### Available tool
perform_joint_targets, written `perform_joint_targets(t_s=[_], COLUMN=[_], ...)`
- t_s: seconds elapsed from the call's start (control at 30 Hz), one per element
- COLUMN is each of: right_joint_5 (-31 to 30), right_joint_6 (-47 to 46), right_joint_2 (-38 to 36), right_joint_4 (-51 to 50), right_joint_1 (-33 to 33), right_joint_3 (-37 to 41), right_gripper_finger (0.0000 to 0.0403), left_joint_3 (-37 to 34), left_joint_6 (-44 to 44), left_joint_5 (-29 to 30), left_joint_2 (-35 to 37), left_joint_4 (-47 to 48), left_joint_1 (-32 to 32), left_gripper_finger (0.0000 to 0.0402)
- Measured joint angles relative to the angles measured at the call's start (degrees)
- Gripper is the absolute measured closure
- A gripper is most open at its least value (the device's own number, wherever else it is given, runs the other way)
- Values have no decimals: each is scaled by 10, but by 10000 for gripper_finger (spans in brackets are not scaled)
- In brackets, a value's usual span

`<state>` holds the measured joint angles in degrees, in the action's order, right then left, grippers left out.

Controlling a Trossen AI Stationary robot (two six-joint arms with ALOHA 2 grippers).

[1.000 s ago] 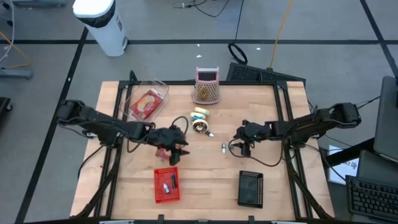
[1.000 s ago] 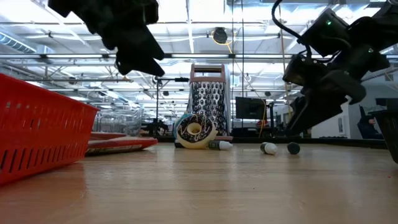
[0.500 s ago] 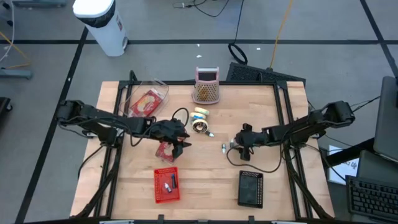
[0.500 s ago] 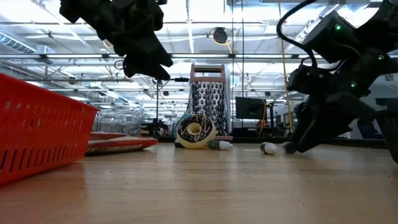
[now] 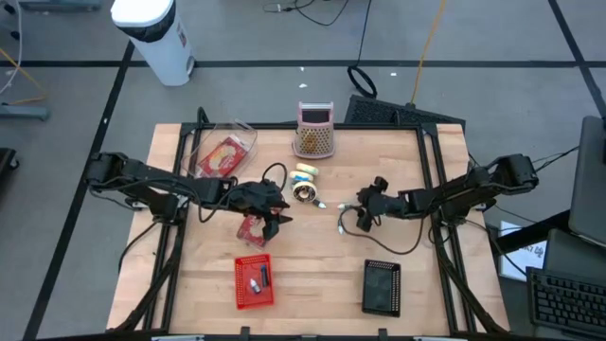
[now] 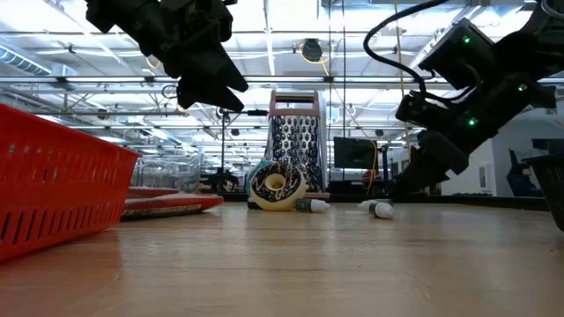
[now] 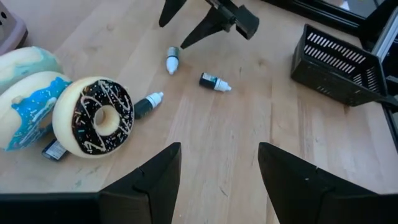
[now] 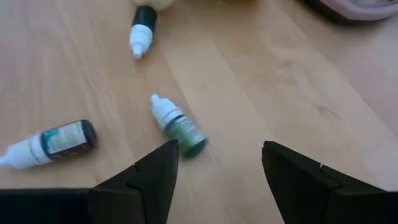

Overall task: Pick & Place Food Item
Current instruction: Put the green food coloring bottle into the red bin

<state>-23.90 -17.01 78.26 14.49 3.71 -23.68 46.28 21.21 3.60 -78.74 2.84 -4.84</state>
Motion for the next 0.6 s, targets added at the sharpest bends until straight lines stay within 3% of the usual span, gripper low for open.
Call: perform_joint_targets(t_s=[0.17, 0.43, 0.6], right_joint_5=[62, 79, 189], right_joint_6=[36, 254, 292], right_joint_2=[0, 2, 9], right_joint_4=[20, 46, 54], right_joint_1=[5, -34, -93], right_joint_3=[0, 0, -8], right_gripper_finger=[180, 186, 186], left_joint_3=[0, 0, 0], left_joint_6=[-2, -16, -13], left_joint_5=[0, 0, 0], left_joint_2=[0, 0, 0], left_joint_4=[0, -1, -1], left_joint_1=[0, 0, -2], left_gripper_finger=[185, 185, 185])
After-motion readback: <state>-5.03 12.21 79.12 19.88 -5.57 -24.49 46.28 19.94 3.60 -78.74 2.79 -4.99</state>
